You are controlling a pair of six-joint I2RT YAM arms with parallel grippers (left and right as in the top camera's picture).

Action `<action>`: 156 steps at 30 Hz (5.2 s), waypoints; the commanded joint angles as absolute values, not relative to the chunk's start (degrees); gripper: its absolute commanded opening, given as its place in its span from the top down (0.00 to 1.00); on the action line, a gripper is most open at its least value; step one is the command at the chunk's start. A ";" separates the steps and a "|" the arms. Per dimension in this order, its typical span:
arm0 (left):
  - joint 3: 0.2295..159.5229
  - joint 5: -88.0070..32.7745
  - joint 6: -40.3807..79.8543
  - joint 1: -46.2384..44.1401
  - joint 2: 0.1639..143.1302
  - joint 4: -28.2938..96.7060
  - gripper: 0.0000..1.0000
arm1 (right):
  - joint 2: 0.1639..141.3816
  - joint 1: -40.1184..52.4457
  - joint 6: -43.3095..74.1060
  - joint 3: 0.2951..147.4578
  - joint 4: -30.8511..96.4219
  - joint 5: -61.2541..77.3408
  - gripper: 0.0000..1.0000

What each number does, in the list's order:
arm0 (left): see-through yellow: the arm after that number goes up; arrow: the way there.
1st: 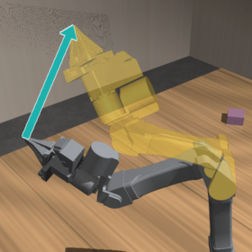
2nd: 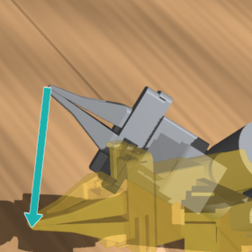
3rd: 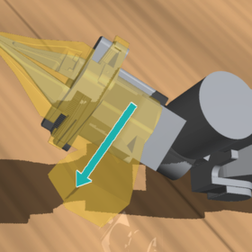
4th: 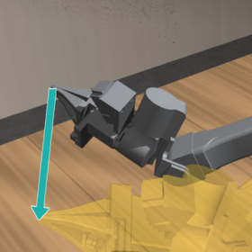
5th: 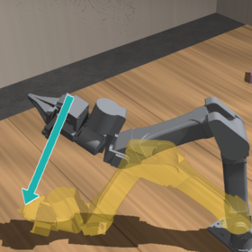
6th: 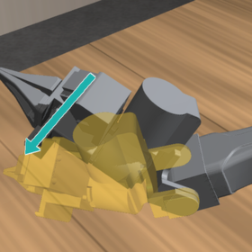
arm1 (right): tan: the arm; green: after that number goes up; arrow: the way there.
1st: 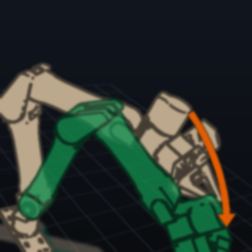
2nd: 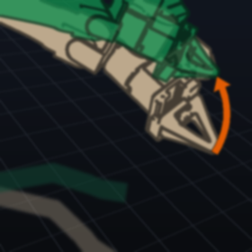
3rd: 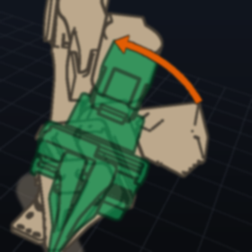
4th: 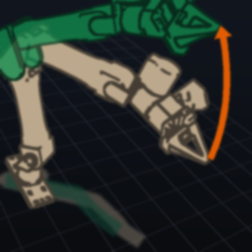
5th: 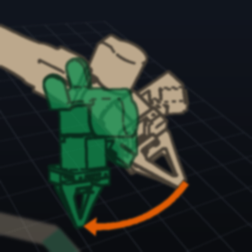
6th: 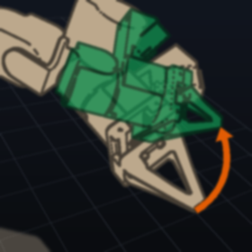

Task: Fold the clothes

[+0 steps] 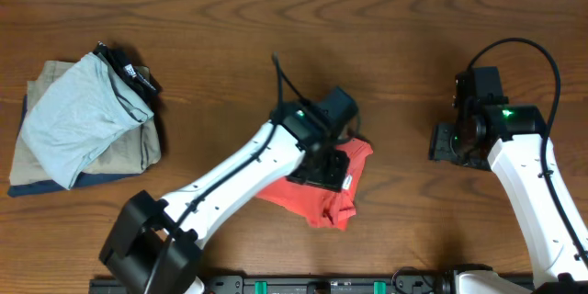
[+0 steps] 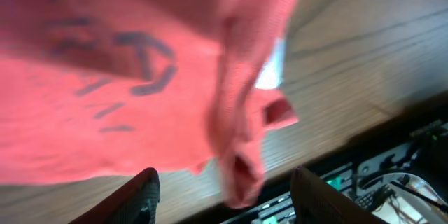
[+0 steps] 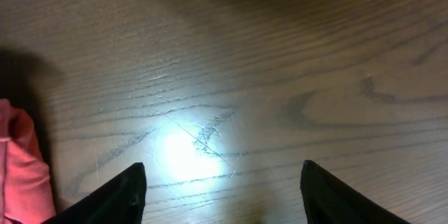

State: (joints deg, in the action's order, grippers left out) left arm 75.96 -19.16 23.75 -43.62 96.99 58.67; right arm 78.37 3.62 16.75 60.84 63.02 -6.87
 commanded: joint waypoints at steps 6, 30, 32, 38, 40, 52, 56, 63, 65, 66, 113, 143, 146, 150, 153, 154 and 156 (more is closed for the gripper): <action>77.62 -12.14 17.15 -26.55 93.21 61.08 0.16 | 78.28 3.27 12.97 61.58 63.00 -3.53 0.27; 77.30 -34.59 -5.56 -8.82 110.00 57.04 0.05 | 88.27 14.74 0.89 47.48 42.17 37.60 0.12; 77.30 -34.59 -5.56 -8.82 110.02 56.66 0.05 | 90.13 15.92 3.18 46.37 38.61 37.65 0.12; 77.25 -34.59 -5.54 -8.82 110.04 56.69 0.05 | 96.09 18.74 6.35 45.12 31.46 36.69 0.18; 77.19 -34.57 -5.54 -8.82 110.06 56.69 0.05 | 98.13 19.11 8.99 45.12 29.23 34.33 0.39; 77.08 -34.54 -5.34 -9.04 110.15 56.51 0.02 | 100.97 18.92 11.77 45.17 22.68 27.86 0.99; 77.08 -34.54 -5.37 -9.37 111.31 55.55 0.02 | 100.97 18.63 11.73 45.17 24.05 22.31 0.99; 77.08 -36.58 -5.37 -10.24 115.18 54.57 0.02 | 100.99 16.91 11.07 45.17 23.66 11.73 0.99; 77.08 -38.72 -5.37 -10.85 116.60 53.95 0.02 | 100.99 16.88 10.81 45.17 23.57 11.35 0.99; 77.08 -39.11 -5.34 -11.25 117.05 53.67 0.02 | 100.99 16.91 10.66 45.17 23.62 11.38 0.99; 83.77 -4.78 7.84 19.92 87.57 41.85 0.90 | 100.33 5.91 10.22 46.37 34.54 5.34 0.40; 83.66 -14.13 20.93 32.80 88.62 41.87 0.02 | 100.33 5.96 10.24 46.37 35.29 5.43 0.38; 83.64 -14.85 18.50 26.11 88.77 42.11 0.02 | 100.33 5.96 10.22 46.37 34.87 6.52 0.33; 83.59 -14.85 14.98 14.83 90.00 43.20 0.02 | 100.33 5.93 10.24 46.85 34.52 10.13 0.25; 83.59 -14.76 11.51 5.32 91.48 46.26 0.02 | 100.33 5.63 10.26 48.45 35.05 12.56 0.22; 83.59 -14.70 10.48 2.63 92.03 47.86 0.02 | 100.33 5.37 10.24 49.56 36.16 12.47 0.21; 83.59 -13.39 8.82 -2.52 93.38 52.66 0.02 | 100.33 4.43 10.22 52.84 40.21 11.73 0.20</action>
